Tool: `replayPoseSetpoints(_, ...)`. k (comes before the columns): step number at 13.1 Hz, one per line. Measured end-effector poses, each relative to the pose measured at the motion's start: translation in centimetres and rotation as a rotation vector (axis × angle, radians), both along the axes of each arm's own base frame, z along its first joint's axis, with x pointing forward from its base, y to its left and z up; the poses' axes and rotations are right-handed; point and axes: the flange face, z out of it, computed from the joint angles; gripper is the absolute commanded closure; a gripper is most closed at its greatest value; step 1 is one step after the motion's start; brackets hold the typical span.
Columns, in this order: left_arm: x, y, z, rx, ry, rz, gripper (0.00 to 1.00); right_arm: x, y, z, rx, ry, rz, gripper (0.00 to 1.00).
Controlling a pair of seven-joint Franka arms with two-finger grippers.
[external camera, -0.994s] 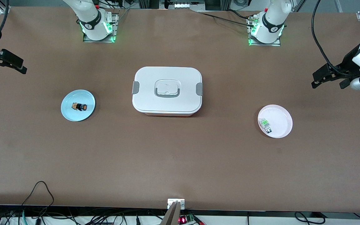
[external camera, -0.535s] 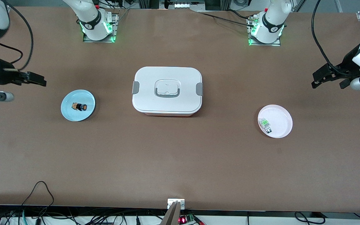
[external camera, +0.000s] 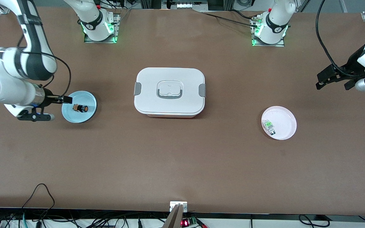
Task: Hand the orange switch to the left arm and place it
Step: 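Lower the right gripper over the orange switch on the blue plate, then close the right gripper on the orange switch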
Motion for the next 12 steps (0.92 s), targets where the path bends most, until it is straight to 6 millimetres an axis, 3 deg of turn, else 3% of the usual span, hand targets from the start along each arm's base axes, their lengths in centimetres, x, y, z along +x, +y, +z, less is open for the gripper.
replayPoseSetpoints(2,0.0,0.0,0.0,0.0,0.0,0.001,0.0,-0.4,-0.4,-3.7,0.005,-0.014,0.019,0.0)
replayPoseSetpoints(6,0.0,0.2,0.0,0.0,0.001,0.004,0.0,-2.0,-0.5,-9.3,0.012,-0.01,0.029,0.0)
replayPoseSetpoints(9,0.0,0.1,0.0,0.0,0.002,0.002,0.0,-2.8,-0.4,-11.9,0.015,0.007,0.031,0.0)
replayPoseSetpoints(12,0.0,-0.1,0.0,0.0,0.004,-0.003,0.0,-3.1,-0.4,-13.3,0.016,0.002,0.033,0.0)
